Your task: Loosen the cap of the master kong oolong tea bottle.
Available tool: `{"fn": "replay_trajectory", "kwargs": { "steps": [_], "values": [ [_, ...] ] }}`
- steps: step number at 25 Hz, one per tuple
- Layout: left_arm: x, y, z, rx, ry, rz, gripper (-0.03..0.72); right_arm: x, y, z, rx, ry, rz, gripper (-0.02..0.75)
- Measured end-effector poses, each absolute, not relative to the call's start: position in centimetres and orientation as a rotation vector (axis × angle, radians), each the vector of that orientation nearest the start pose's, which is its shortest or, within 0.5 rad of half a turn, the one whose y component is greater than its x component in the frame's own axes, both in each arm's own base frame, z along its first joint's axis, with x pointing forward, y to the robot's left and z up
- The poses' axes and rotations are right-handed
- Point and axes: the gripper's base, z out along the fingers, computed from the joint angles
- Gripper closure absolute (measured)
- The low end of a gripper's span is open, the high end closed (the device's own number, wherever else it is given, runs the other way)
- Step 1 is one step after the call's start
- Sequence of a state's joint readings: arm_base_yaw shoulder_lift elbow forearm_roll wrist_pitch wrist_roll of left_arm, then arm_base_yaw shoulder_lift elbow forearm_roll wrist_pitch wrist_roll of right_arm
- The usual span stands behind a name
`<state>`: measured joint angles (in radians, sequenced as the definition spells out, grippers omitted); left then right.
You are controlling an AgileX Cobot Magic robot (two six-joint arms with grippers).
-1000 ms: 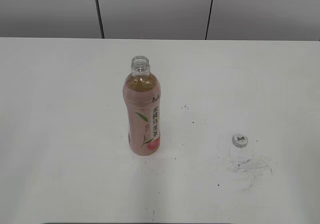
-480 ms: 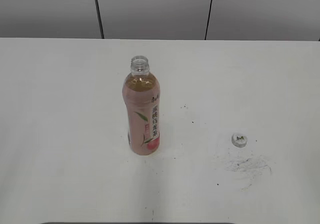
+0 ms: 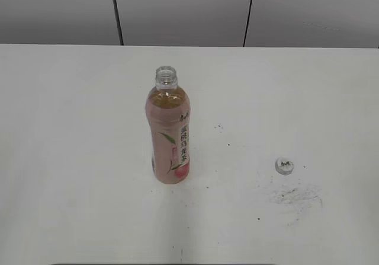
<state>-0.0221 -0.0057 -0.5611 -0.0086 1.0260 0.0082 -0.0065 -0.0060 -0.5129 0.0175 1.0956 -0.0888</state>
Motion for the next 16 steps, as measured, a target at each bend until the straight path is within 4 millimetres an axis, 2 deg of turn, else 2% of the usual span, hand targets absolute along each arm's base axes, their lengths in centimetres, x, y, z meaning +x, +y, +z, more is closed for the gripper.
{"fn": "replay_trajectory", "kwargs": {
  "steps": [16],
  "values": [
    [-1.23,-0.04,29.69,0.03,1.943,-0.019,0.242,-0.88,0.15,27.8,-0.086,2.059,-0.038,0.15]
  ]
}}
